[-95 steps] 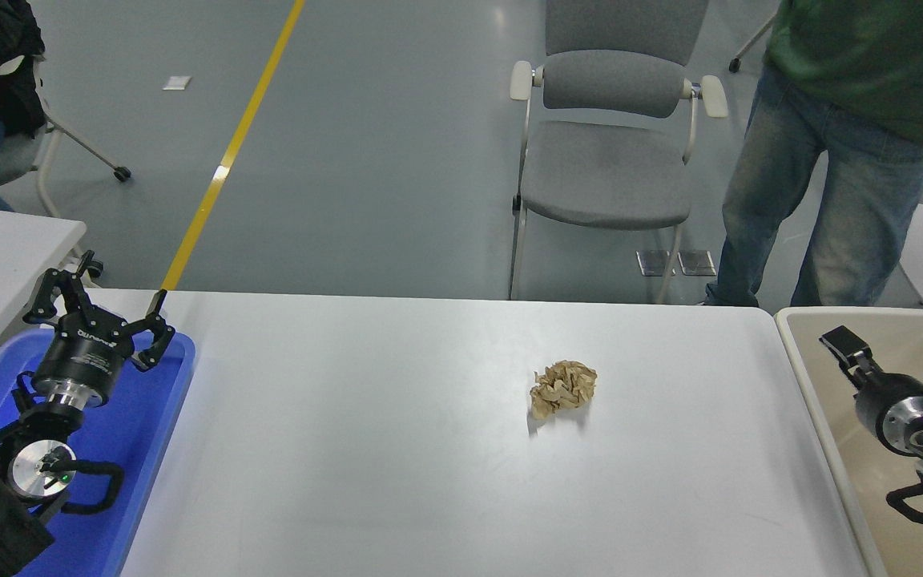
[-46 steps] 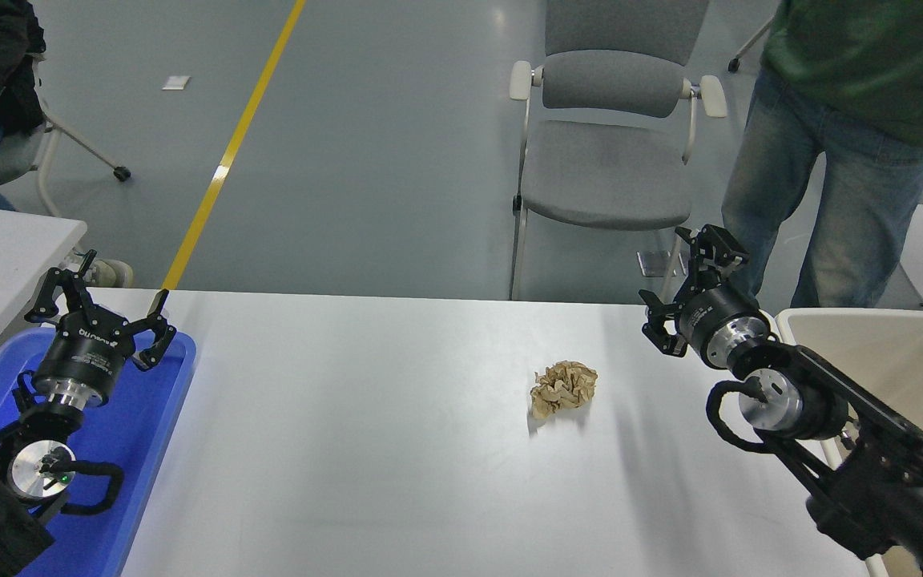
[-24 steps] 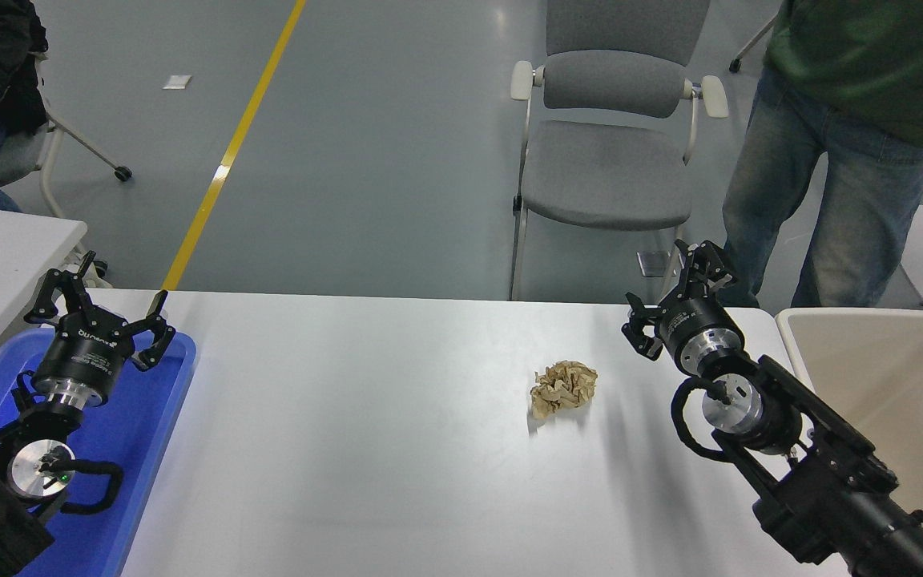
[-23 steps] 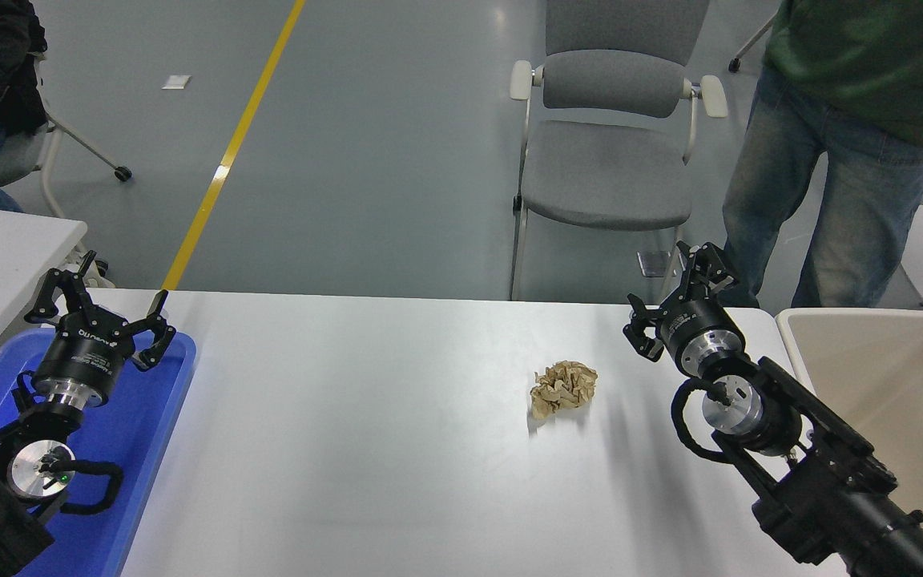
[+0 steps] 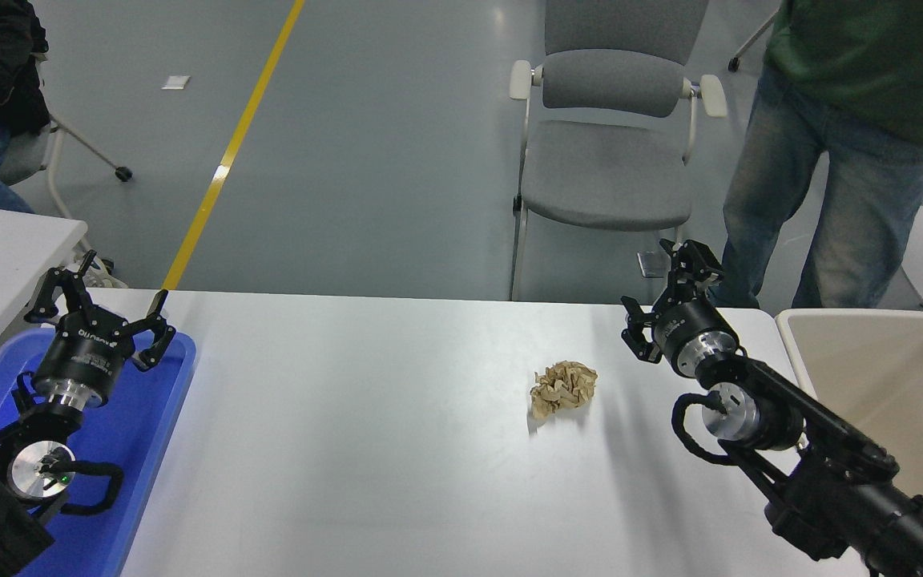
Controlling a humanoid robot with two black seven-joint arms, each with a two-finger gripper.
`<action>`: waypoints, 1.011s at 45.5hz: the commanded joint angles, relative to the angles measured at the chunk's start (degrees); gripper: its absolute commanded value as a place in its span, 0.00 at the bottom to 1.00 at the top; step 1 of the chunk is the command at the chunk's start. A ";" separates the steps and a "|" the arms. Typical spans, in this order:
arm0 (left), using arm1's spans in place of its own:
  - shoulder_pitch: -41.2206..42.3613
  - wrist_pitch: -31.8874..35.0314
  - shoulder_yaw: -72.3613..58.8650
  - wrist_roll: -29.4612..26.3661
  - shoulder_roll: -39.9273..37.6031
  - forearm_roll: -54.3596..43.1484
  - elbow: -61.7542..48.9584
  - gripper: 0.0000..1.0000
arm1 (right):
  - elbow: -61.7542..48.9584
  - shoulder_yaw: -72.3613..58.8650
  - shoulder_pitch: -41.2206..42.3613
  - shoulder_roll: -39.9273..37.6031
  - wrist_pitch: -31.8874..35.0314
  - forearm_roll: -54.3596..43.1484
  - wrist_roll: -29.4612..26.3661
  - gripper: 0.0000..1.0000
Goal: Clean the table surface
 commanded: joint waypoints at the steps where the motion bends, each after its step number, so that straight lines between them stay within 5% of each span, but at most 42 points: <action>1: 0.00 0.00 0.00 0.00 0.00 0.00 0.00 1.00 | 1.14 -19.69 7.97 -6.26 0.72 -8.79 0.06 1.00; 24: 0.00 0.00 0.00 0.00 0.00 0.00 0.00 1.00 | 4.66 -61.18 33.11 -9.61 3.53 -20.93 -0.47 1.00; 46: 0.00 0.00 0.00 0.00 0.00 0.00 0.00 1.00 | -5.26 -76.39 38.39 6.03 7.31 -22.60 -0.56 1.00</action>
